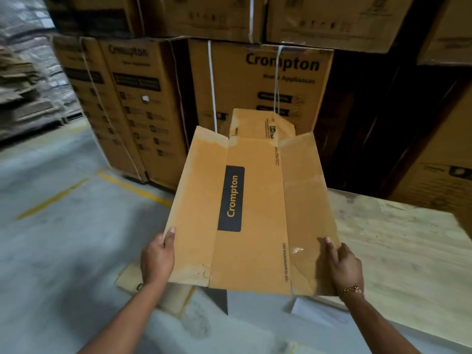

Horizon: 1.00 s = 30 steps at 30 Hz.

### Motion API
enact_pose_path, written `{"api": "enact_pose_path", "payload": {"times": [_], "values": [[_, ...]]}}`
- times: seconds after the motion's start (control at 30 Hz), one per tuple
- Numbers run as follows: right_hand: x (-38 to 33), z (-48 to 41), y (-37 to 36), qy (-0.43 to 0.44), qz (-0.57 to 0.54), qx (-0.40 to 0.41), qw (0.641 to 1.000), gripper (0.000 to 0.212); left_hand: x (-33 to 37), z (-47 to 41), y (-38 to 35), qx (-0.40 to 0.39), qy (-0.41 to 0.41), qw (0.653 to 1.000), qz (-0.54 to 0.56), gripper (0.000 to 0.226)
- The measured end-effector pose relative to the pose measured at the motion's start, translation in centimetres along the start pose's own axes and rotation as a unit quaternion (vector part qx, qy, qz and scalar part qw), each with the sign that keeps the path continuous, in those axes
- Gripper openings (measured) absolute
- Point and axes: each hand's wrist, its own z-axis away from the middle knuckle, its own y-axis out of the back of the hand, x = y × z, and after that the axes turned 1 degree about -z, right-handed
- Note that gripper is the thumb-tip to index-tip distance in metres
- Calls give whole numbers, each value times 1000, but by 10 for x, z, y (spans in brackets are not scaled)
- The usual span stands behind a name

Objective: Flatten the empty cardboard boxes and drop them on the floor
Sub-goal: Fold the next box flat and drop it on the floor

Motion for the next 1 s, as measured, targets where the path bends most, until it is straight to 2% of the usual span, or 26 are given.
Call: {"api": "enact_pose_path", "payload": {"times": [0.23,0.4,0.7,1.0], "values": [[-95,26,-112,30,-16,-33,999,58,-75,-97,80,28,30,999,22,57],[-146,31,-179,40,-10,-58,997,56,-121,-149,106,42,48,998,20,55],[-192,-2,-298,39,5,-104,994,56,-181,-246,97,55,73,996,-2,59],[-213,16,-399,-38,9,-114,993,54,-259,-348,71,-2,66,997,-37,55]]}}
